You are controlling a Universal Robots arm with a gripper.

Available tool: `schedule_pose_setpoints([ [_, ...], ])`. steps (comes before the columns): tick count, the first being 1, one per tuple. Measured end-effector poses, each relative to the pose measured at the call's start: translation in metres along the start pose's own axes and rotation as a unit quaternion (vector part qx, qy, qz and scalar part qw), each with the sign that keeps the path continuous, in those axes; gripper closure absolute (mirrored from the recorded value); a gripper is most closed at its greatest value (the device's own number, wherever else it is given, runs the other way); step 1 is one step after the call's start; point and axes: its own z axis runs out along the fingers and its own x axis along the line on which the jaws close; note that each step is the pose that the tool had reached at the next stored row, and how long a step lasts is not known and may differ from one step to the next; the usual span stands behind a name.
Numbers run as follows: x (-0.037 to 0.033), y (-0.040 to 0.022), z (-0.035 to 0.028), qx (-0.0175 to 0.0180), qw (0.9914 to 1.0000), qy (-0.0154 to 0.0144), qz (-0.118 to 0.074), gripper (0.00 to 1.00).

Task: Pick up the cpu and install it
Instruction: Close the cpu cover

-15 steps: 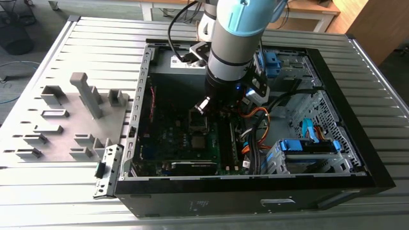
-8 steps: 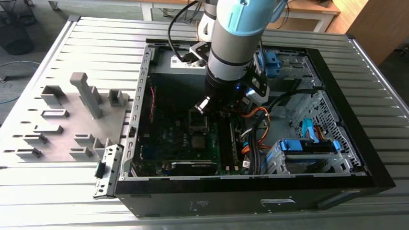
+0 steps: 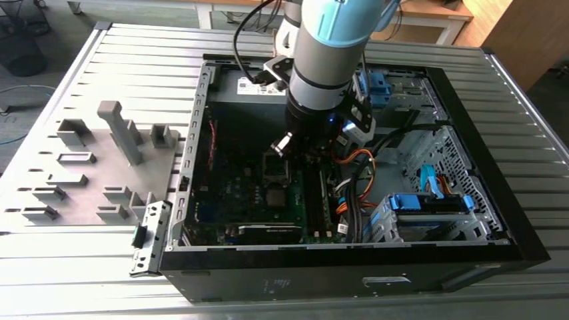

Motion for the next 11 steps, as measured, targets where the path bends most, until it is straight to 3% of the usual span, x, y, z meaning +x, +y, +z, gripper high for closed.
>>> schedule_pose_setpoints([
  [11, 0.0036, 0.0039, 0.0022, -0.0015, 0.99999, -0.0052, 0.000, 0.89],
])
